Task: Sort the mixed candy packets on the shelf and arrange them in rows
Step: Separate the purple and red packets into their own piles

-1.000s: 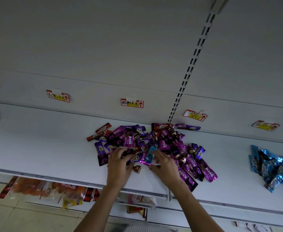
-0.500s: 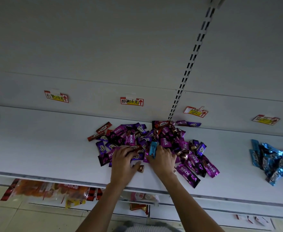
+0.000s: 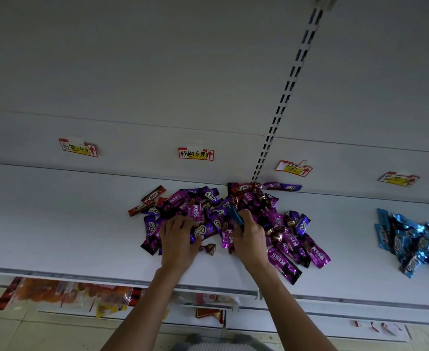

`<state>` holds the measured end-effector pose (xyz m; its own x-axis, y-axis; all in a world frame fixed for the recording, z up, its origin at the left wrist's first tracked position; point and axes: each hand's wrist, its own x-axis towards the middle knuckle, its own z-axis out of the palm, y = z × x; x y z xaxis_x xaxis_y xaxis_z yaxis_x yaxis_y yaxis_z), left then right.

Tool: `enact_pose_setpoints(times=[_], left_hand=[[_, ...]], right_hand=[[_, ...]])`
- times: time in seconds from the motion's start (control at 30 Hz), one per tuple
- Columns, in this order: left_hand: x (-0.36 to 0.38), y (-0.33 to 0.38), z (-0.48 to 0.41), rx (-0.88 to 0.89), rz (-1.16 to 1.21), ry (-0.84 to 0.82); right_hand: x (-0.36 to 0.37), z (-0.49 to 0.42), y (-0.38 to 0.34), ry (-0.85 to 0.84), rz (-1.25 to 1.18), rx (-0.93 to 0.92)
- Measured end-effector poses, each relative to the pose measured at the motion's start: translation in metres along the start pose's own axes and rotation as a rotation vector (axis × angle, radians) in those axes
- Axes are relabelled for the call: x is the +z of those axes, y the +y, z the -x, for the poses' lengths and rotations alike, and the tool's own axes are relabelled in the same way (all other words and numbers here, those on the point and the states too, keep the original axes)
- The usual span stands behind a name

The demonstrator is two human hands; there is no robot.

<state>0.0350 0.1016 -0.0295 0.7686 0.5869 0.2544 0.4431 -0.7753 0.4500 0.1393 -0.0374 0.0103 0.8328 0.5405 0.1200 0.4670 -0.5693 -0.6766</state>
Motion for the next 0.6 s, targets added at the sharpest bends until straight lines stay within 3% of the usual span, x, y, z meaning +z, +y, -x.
enact_pose_setpoints(times=[0.2, 0.33, 0.43, 0.5, 0.6], left_hand=[[-0.021, -0.002, -0.01, -0.228, 0.307, 0.214], [-0.022, -0.01, -0.006, -0.28, 0.415, 0.173], [-0.031, 0.0, -0.004, -0.391, 0.575, 0.154], [-0.034, 0.006, -0.005, -0.474, 0.693, 0.093], [-0.032, 0.007, -0.004, -0.487, 0.778, 0.034]], right_hand=[[0.013, 0.005, -0.003, -0.22, 0.089, 0.044], [0.009, 0.002, -0.008, -0.109, 0.342, 0.025], [0.016, -0.003, -0.011, 0.009, 0.193, -0.084], [0.024, -0.009, -0.01, -0.052, 0.177, -0.128], [0.03, -0.017, -0.011, -0.227, 0.276, -0.018]])
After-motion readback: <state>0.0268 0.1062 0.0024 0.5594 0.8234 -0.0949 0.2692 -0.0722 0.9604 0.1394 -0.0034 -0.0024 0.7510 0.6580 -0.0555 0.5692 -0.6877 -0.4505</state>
